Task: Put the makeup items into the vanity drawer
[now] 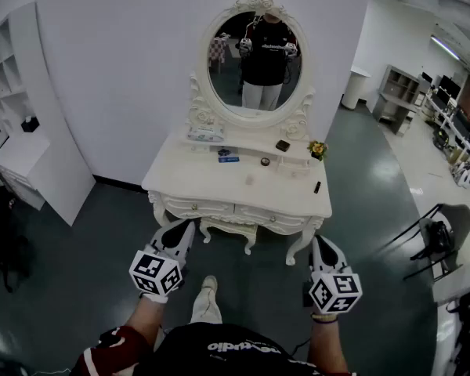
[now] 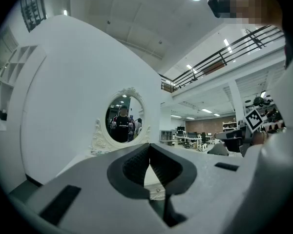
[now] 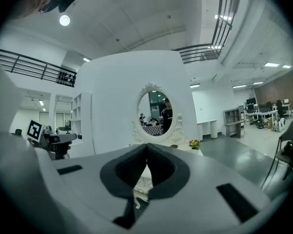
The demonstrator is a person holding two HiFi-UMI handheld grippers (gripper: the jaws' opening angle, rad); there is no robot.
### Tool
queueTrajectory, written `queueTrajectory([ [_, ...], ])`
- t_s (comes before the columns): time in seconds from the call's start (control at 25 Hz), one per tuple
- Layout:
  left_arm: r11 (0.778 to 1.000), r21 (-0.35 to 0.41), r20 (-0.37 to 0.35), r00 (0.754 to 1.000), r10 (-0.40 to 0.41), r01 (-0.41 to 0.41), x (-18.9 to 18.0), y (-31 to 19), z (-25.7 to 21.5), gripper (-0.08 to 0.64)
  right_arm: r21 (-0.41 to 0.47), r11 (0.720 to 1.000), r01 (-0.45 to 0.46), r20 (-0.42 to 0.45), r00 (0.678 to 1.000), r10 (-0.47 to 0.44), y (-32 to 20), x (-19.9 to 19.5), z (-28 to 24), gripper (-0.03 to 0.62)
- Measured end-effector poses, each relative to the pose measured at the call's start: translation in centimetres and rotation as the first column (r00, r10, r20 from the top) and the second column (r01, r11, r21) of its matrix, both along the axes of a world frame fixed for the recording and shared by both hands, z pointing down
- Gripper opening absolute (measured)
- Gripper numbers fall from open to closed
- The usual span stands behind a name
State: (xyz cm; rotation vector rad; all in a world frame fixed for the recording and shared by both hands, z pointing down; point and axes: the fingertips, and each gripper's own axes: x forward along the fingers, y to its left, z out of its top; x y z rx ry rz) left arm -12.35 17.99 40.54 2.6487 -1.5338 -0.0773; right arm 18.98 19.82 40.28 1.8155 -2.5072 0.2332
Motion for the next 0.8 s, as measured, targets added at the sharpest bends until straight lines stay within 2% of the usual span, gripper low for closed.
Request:
queueTrajectory([
  [0.52,1.000,-0.002,0.001,1.000,-0.006,0.006,0.0,0.9,0.3,0.006,0.000,1.000,-0.011,0.009,1.000,0.011,0.7,-0.1,0.8,0.000],
  [0.8,1.000,-0.011,0.001,1.000,-0.003,0.003,-0.2,0.2,0.5,0.006,0.027,0.999,0.031,0.005,0.999,-0.032,0.5,-1.2,0.6,0.003],
])
